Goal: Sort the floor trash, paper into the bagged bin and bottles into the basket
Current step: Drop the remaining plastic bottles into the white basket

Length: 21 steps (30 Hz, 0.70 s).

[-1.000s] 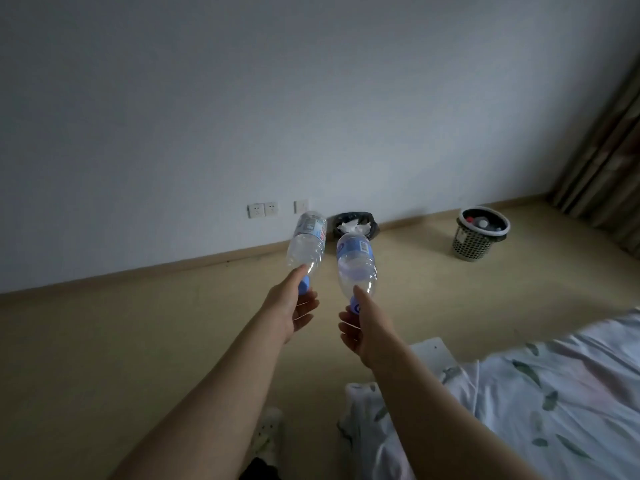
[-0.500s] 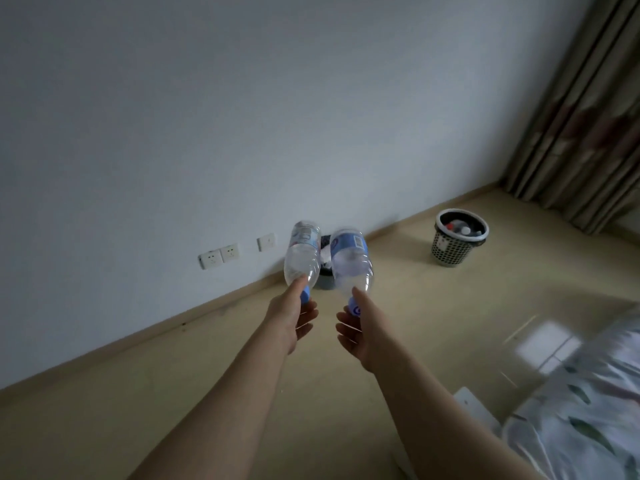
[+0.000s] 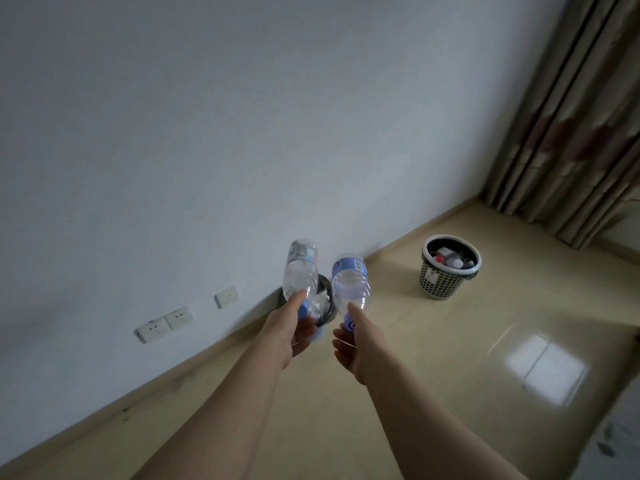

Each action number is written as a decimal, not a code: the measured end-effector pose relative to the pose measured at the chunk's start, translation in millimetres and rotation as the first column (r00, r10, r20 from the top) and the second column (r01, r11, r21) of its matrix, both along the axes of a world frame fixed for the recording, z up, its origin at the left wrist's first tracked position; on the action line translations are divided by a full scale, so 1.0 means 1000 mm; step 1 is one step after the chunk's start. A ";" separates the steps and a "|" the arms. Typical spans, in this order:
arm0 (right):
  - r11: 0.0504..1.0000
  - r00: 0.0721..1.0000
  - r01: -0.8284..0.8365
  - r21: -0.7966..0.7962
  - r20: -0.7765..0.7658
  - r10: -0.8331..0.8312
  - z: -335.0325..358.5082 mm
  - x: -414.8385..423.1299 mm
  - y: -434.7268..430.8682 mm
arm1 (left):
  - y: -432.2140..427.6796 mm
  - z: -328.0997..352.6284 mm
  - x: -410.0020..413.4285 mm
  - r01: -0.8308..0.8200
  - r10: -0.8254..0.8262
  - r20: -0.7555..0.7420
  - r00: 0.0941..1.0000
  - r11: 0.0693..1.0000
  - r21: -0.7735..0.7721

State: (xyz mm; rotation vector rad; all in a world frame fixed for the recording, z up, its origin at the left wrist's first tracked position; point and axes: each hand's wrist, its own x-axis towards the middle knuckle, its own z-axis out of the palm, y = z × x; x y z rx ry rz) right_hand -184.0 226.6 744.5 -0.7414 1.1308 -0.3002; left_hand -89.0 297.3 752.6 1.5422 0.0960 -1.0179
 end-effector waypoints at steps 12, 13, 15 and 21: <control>0.998 0.998 0.053 0.045 -0.041 -0.051 -0.002 0.108 -0.213 | -0.222 -0.007 0.116 0.083 -0.081 -0.029 0.996 0.995 0.051; 0.995 0.995 0.092 0.032 -0.045 -0.090 -0.006 0.119 -0.240 | -0.253 -0.009 0.129 0.127 -0.126 -0.029 0.992 0.991 0.044; 0.988 0.985 0.154 -0.006 -0.073 -0.154 -0.009 0.131 -0.276 | -0.293 -0.010 0.145 0.190 -0.189 -0.014 0.982 0.981 0.042; 0.962 0.961 0.265 -0.068 -0.067 -0.269 -0.003 0.173 -0.388 | -0.422 0.005 0.194 0.342 -0.343 0.062 0.937 0.939 0.031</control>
